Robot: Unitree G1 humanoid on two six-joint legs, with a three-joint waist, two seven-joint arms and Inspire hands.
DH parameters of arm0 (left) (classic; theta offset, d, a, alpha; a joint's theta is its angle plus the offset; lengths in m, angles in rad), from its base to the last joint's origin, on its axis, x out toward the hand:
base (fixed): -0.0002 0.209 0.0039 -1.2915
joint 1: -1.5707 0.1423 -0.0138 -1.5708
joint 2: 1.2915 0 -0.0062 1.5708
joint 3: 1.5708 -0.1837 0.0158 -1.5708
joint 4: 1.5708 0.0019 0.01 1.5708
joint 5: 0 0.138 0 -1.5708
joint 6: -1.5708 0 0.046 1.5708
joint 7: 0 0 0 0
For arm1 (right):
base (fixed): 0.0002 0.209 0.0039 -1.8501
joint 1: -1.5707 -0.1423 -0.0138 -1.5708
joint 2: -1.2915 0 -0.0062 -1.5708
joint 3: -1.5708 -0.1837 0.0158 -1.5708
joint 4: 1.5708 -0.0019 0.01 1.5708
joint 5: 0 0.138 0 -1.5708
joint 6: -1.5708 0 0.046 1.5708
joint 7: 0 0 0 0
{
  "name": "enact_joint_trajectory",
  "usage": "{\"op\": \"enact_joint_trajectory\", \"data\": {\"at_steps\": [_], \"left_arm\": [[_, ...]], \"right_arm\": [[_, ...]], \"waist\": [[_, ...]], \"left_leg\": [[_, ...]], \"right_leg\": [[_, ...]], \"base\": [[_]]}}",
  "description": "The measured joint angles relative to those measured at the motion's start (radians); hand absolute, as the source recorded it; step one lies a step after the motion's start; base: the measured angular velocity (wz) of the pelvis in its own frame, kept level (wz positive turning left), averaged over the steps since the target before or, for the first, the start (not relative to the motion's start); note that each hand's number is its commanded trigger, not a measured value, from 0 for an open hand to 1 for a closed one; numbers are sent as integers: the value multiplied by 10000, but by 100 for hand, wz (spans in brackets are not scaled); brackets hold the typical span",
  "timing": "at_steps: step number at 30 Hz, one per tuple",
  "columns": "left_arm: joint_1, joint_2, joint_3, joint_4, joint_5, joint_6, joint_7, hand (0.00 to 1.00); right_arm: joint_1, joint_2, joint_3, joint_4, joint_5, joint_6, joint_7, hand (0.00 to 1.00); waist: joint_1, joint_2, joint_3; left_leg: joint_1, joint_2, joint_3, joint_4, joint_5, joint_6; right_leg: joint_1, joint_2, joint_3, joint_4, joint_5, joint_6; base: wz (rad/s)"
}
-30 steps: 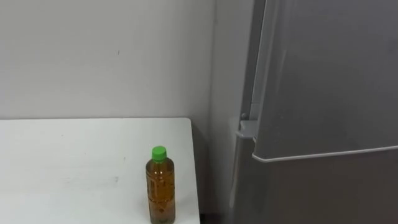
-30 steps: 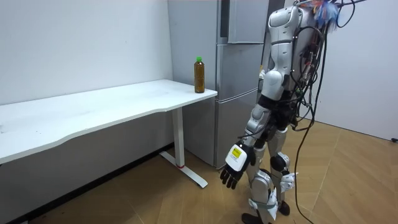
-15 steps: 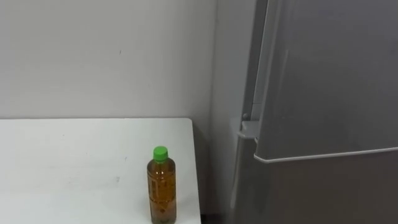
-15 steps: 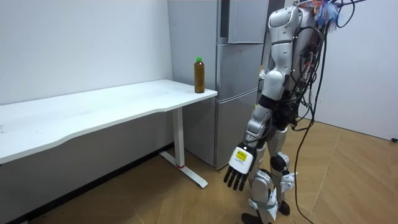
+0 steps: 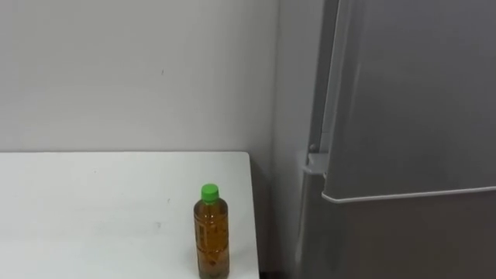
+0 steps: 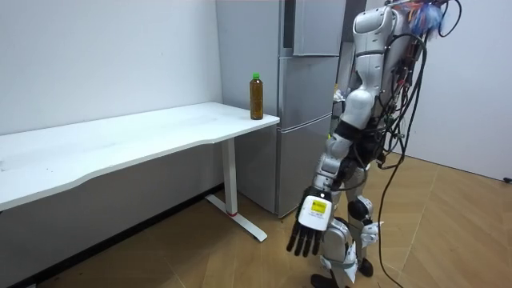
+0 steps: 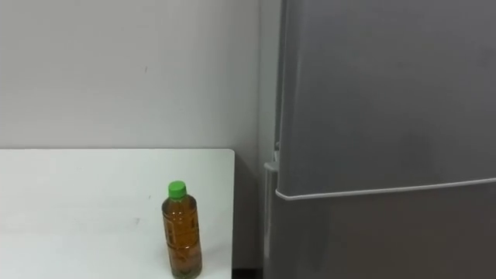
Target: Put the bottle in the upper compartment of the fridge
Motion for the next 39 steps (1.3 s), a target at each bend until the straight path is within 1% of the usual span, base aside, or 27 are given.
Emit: {"op": "enact_joint_trajectory", "data": {"at_steps": [1, 2, 5, 6, 7, 9, 10, 12, 13, 17, 18, 20, 23, 25, 26, 28, 29, 30, 31, 32, 33, 34, 36, 38, 39], "left_arm": [[-20, 71, 61, -59, -261, -34, 76, 0], [-64, 93, 126, -348, -526, -58, 222, 0], [93, 113, 303, -1317, -1048, -91, 487, 0], [121, 174, 395, -1734, -1350, -199, 650, 0], [102, 301, 402, -2046, -1787, -339, 752, 0], [21, 477, 404, -2308, -2340, -585, 923, 0], [-17, 517, 452, -2642, -2583, -644, 1144, 0], [-44, 520, 510, -3278, -2659, -706, 1432, 0], [-93, 526, 571, -3567, -2693, -843, 1545, 0], [-283, 606, 605, -4356, -2880, -1057, 2087, 0], [-274, 605, 670, -4878, -2938, -1083, 2366, 0], [-278, 617, 766, -6005, -2926, -1289, 2777, 0], [-289, 705, 771, -6862, -2871, -1505, 3003, 0], [-295, 720, 774, -7738, -2603, -1531, 3288, 0], [-295, 720, 774, -7970, -2557, -1531, 3331, 0], [-330, 723, 771, -8914, -2302, -1533, 3544, 0], [-332, 737, 775, -9175, -2298, -1534, 3614, 0], [-438, 802, 801, -9532, -2038, -1531, 3726, 0], [-602, 848, 914, -9752, -1505, -1532, 3804, 0], [-659, 874, 989, -9875, -1279, -1534, 3867, 0], [-693, 952, 1081, -10232, -997, -1534, 3946, 0], [-694, 962, 1162, -10722, -715, -1545, 3963, 0], [-717, 1028, 1163, -11334, -455, -1628, 3937, 0], [-929, 1098, 1165, -11781, -449, -1656, 3903, 0], [-1083, 1157, 1161, -12003, -421, -1670, 3852, 0]], "right_arm": [[-7, -9, -65, -12, -12, 4, -7, 0], [38, -35, -73, -105, -12, 6, -8, 0], [226, -85, -88, -453, -80, 6, -17, 0], [224, -88, -148, -471, -152, 7, -48, 0], [228, -91, -343, -468, -249, 8, -47, 0], [233, -122, -538, -469, -270, 3, -50, 0], [249, -132, -610, -469, -268, 1, -61, 0], [373, -132, -685, -607, -269, 1, -65, 0], [450, -132, -693, -728, -263, -5, -72, 0], [561, -130, -685, -827, -258, -35, -194, 0], [575, -111, -678, -851, -247, -49, -279, 0], [562, -98, -683, -857, -318, -95, -367, 0], [597, -87, -687, -876, -320, -122, -379, 0], [674, -65, -687, -979, -312, -132, -401, 0], [699, -56, -687, -1015, -313, -140, -405, 0], [809, -49, -678, -1161, -314, -222, -422, 0], [831, -48, -667, -1205, -314, -224, -429, 0], [852, -28, -668, -1210, -325, -223, -459, 0], [854, -18, -669, -1209, -357, -220, -479, 0], [853, -18, -669, -1212, -357, -221, -481, 0], [863, -12, -672, -1243, -385, -222, -485, 0], [858, 7, -694, -1249, -478, -230, -492, 0], [848, 25, -691, -1247, -472, -258, -496, 0], [888, 58, -689, -1223, -344, -335, -484, 0], [893, 68, -686, -1221, -347, -340, -473, 0]], "waist": [[11, 38, -1], [7, 121, -32], [22, 180, -35], [26, 216, -54], [12, 221, -54], [2, 261, -62], [0, 289, -67], [27, 308, -69], [27, 333, -73], [33, 411, -85], [38, 418, -86], [98, 426, -91], [125, 426, -92], [164, 392, -99], [180, 383, -100], [248, 338, -89], [258, 324, -79], [288, 305, -74], [303, 288, -71], [302, 285, -72], [285, 287, -71], [270, 281, -68], [274, 272, -66], [272, 275, -58], [260, 280, -39]], "left_leg": [[-10, -5, 0, -2, 1, -1], [-12, -6, 3, -2, 0, -2], [-19, -6, -21, -10, 4, -7], [-18, -3, -58, -10, 7, -11], [-18, -5, -117, -11, 10, -12], [-15, -8, -131, -15, 10, -12], [-15, -9, -132, -14, 9, -11], [-13, -10, -133, 15, 9, -11], [-13, -10, -132, 0, 8, -11], [-9, -13, -122, -57, 8, -12], [-11, -14, -125, -56, 8, -12], [3, -14, -119, -54, 9, -12], [15, -22, -116, -41, 13, -12], [-5, -19, -115, -32, 13, -12], [-5, -18, -116, -32, 13, -13], [-13, -20, -118, -39, 12, -13], [-19, -20, -123, -39, 12, -13], [-36, -18, -136, -40, 12, -13], [-40, -16, -145, -43, 12, -13], [-35, -18, -147, -48, 12, -13], [-26, -21, -172, -55, 12, -13], [-31, -24, -187, -63, 12, -13], [-24, -32, -226, -76, 12, -13], [40, -40, -300, -67, 12, -13], [100, -46, -370, -67, 12, -13]], "right_leg": [[-10, -5, -17, 2, -17, -4], [-19, -5, -22, 6, -27, -13], [-21, -5, -74, 10, -27, -13], [-13, -6, -123, 18, -28, -14], [2, -7, -151, 27, -28, -14], [6, -10, -206, 28, -28, -14], [0, -12, -220, 32, -28, -14], [-6, -11, -211, 36, -28, -14], [-2, -9, -192, 34, -28, -14], [-14, -2, -44, 31, -30, -14], [-26, 0, -44, 24, -30, -14], [-49, -1, -40, 29, -31, -14], [-67, -4, -1, 28, -34, -12], [-86, -4, -92, 28, -35, -12], [-86, -4, -115, 28, -35, -12], [-105, -4, -186, 26, -34, -13], [-107, -5, -198, 26, -34, -13], [-113, -3, -180, 25, -34, -13], [-114, -2, -181, 26, -34, -13], [-112, -2, -181, 26, -35, -13], [-102, -2, -185, 24, -35, -13], [-106, -2, -192, 24, -34, -13], [-72, -3, -217, 19, -34, -12], [42, -4, -211, -7, -34, -12], [88, -2, -190, -8, -35, -12]], "base": [[0], [0], [3], [11], [10], [4], [0], [0], [0], [0], [0], [0], [0], [0], [0], [0], [0], [0], [0], [0], [0], [0], [6], [11], [13]]}}
